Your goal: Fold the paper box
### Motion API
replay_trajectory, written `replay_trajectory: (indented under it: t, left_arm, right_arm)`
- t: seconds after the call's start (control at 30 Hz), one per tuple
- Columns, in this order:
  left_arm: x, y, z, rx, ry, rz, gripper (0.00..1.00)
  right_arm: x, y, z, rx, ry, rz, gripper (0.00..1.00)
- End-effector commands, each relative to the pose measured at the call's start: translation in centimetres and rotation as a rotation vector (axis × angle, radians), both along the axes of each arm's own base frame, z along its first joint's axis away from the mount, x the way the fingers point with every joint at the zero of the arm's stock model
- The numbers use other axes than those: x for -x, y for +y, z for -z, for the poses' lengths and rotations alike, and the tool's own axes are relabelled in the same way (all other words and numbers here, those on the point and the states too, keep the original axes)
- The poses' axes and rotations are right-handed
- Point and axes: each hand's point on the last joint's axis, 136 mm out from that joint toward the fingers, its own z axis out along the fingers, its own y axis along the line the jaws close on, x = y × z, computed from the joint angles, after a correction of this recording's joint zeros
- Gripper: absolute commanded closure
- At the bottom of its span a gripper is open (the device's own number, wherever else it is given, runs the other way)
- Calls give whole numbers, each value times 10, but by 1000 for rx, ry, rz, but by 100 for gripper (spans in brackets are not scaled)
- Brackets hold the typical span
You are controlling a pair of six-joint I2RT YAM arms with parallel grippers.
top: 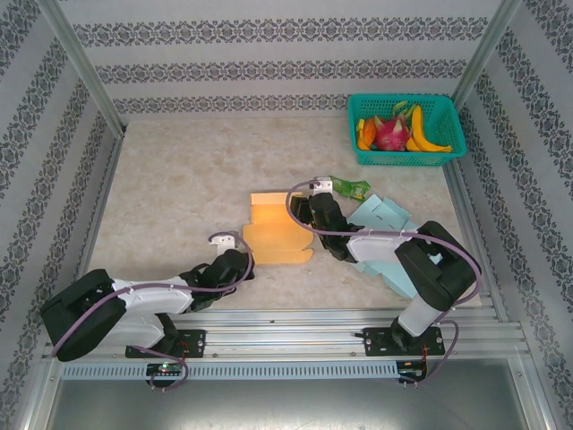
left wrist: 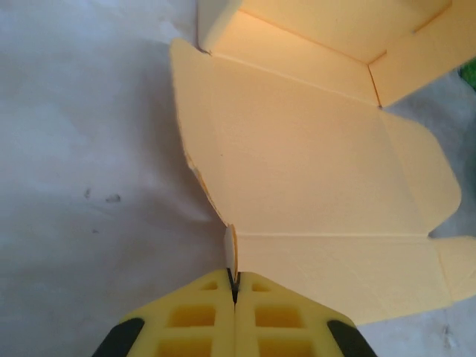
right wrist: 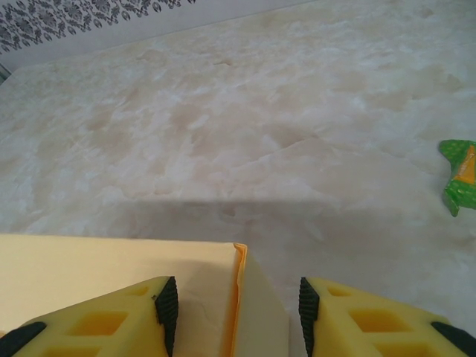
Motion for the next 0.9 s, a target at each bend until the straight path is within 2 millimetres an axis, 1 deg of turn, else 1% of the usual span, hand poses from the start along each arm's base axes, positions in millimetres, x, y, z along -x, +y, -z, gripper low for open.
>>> replay_trajectory:
  t: [0.0,0.07,0.17,0.2,0.23,0.33,0.4,0.47,0.53,0.57,0.63,0.7,0.77,0.83,0.87]
  left_arm:
    - [-14,-2,-33,-38,-104,-17,100]
    - [-16,6,-42,-110,-132,-14,100]
    - [-18,12,-60,-272,-167,44,100]
    - [-20,13,-67,-331,-179,76,100]
    - [-22,17,-74,-386,-186,77,100]
    - [-26,32,-96,-512,-205,52,100]
    - [-29,39,-115,-577,-227,36,100]
    - [-34,42,-137,-657,-254,42,100]
    - [-41,38,-166,-760,-282,87,100]
    - [-44,37,-177,-812,-283,113,100]
    - [-50,30,-202,-925,-275,186,100]
    - [-56,23,-222,-1026,-268,258,100]
    - [-62,17,-233,-1124,-254,331,100]
    - [-69,17,-241,-1261,-225,372,100]
    - [-73,19,-244,-1329,-208,376,100]
  right_arm:
    - [18,-2,19,39,70,-42,49]
    - [20,0,7,19,52,-67,45]
    - [23,0,-17,16,21,-111,38]
    - [22,-1,-26,13,11,-129,36]
    - [20,-2,-36,-1,3,-143,32]
    - [14,-12,-69,-91,-14,-181,28]
    - [14,-21,-90,-136,-28,-202,28]
    - [16,-32,-110,-139,-54,-201,28]
    - [20,-42,-129,-106,-108,-207,28]
    - [22,-45,-136,-89,-125,-209,28]
    - [26,-55,-148,-39,-151,-207,28]
    - [28,-64,-151,3,-157,-196,28]
    - [32,-75,-148,27,-150,-170,28]
    - [38,-87,-145,34,-153,-142,28]
    - [40,-93,-146,27,-163,-116,29]
